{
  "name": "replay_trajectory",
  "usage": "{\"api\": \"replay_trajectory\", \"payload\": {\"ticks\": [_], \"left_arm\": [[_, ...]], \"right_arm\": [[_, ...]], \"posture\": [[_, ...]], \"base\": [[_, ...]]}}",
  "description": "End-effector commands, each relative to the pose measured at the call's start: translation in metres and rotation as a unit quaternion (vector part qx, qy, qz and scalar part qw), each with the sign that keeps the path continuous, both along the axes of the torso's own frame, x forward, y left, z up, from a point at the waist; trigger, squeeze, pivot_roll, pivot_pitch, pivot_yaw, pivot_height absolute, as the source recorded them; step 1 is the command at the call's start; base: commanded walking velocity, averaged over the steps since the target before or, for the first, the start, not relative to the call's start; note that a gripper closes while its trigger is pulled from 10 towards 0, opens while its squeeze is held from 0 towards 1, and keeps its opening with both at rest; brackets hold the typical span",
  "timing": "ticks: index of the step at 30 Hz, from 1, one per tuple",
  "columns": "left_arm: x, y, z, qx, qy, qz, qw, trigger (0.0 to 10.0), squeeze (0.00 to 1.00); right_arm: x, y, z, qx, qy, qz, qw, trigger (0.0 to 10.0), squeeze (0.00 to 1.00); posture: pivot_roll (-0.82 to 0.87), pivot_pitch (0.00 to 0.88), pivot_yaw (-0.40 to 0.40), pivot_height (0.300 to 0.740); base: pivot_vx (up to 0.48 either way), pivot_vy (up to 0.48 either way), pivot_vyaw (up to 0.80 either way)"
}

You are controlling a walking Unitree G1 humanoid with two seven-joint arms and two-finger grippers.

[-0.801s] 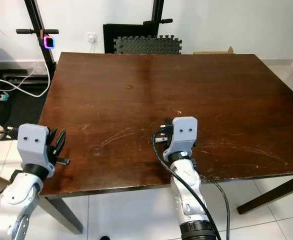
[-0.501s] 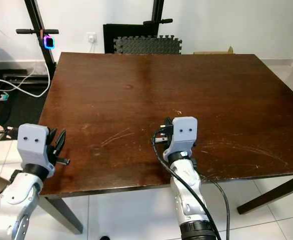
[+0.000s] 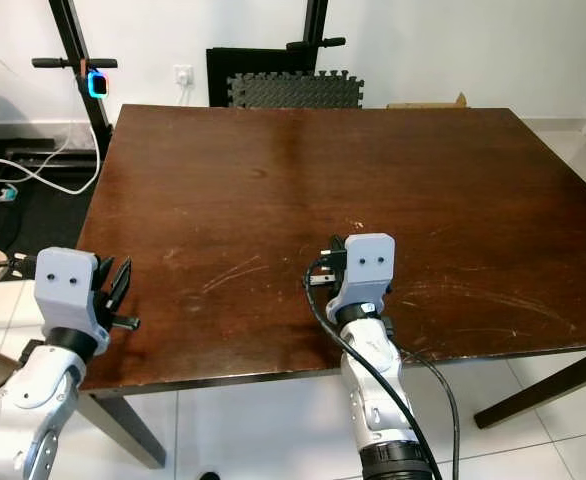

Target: Setting the table

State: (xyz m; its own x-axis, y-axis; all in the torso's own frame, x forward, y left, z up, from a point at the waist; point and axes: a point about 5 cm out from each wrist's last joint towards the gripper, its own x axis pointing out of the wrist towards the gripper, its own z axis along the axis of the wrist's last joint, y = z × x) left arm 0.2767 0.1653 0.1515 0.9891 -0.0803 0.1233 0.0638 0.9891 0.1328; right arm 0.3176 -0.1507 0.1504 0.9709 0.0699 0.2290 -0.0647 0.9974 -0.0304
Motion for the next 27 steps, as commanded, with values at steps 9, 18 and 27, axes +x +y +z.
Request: {"api": "replay_trajectory", "payload": {"ticks": [9,18,27], "left_arm": [[-0.0001,0.0003,-0.0063,0.001,0.015,0.001,1.000,10.0,0.00],[0.0002,0.0002,-0.0061,0.001,0.015,0.000,1.000,10.0,0.00],[-0.0003,0.0002,-0.0067,0.001,0.016,0.000,1.000,10.0,0.00]], "right_arm": [[0.0016,-0.0025,-0.0036,-0.002,0.007,-0.005,1.000,10.0,0.00],[0.0024,-0.0022,-0.0031,-0.003,0.006,-0.004,1.000,10.0,0.00],[0.0024,-0.0024,-0.0029,-0.004,0.007,-0.005,1.000,10.0,0.00]], "posture": [[0.05,0.046,0.030,0.740],[0.05,0.043,0.029,0.740],[0.05,0.044,0.030,0.740]], "base": [[0.000,0.000,0.00],[0.000,0.000,0.00],[0.000,0.000,0.00]]}}
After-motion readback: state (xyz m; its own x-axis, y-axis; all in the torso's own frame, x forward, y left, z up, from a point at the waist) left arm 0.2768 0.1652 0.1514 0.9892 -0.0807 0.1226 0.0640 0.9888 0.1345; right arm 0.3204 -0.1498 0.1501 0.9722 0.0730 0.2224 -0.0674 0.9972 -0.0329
